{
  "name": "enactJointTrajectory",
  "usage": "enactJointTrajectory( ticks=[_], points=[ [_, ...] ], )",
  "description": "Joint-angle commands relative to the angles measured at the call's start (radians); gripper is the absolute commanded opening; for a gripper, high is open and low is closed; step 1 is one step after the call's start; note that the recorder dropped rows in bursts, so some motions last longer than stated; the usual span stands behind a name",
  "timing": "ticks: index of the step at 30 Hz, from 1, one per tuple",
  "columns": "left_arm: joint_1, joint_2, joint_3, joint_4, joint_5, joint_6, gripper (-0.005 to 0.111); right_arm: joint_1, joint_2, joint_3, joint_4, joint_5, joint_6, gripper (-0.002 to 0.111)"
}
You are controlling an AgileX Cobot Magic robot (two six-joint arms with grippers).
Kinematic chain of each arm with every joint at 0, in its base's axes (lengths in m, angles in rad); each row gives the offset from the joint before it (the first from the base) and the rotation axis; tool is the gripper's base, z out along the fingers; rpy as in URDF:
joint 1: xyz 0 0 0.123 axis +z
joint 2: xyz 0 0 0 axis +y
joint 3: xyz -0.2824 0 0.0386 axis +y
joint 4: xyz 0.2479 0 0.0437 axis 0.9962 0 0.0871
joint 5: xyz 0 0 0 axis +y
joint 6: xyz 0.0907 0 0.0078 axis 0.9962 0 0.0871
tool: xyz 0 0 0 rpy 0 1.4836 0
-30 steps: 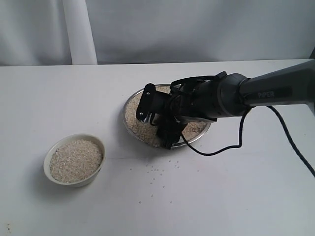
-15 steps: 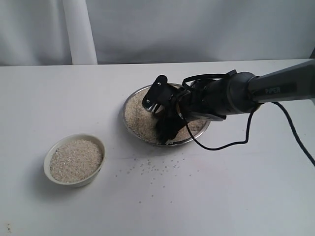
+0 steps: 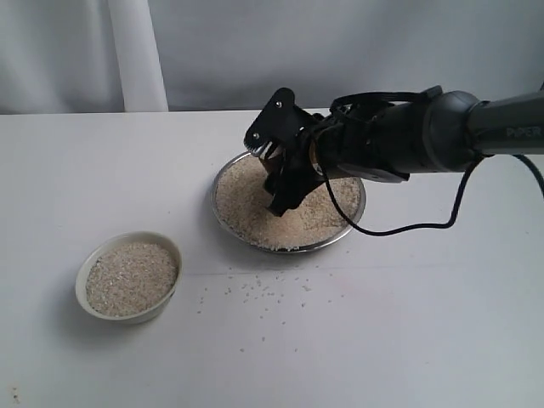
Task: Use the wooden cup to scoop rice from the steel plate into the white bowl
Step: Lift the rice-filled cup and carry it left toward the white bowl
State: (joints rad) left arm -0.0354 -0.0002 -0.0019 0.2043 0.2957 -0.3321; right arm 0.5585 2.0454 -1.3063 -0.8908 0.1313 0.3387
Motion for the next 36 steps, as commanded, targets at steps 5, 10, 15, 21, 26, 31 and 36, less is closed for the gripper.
enactJointTrajectory(
  ticks=[5, 10, 15, 21, 26, 31, 36],
  points=[
    [-0.005, 0.000, 0.002, -0.005, -0.009, -0.004, 0.000, -0.002, -0.052, 0.002, 0.007, -0.042, 0.011, 0.000],
    [-0.005, 0.000, 0.002, -0.005, -0.009, -0.004, 0.000, 0.000, -0.054, 0.002, 0.047, -0.126, 0.013, 0.000],
    [-0.005, 0.000, 0.002, -0.005, -0.009, -0.004, 0.000, 0.007, -0.054, 0.002, 0.047, -0.161, 0.013, 0.000],
    [-0.005, 0.000, 0.002, -0.005, -0.009, -0.004, 0.000, 0.050, -0.054, 0.002, 0.045, -0.181, 0.003, 0.000],
    [-0.005, 0.000, 0.002, -0.005, -0.009, -0.004, 0.000, 0.105, -0.052, 0.001, 0.038, -0.173, -0.064, 0.000],
    [-0.005, 0.000, 0.002, -0.005, -0.009, -0.004, 0.000, 0.142, -0.052, 0.001, 0.038, -0.173, -0.094, 0.000],
    [-0.005, 0.000, 0.002, -0.005, -0.009, -0.004, 0.000, 0.194, -0.045, -0.054, 0.013, -0.031, -0.133, 0.000]
  ],
)
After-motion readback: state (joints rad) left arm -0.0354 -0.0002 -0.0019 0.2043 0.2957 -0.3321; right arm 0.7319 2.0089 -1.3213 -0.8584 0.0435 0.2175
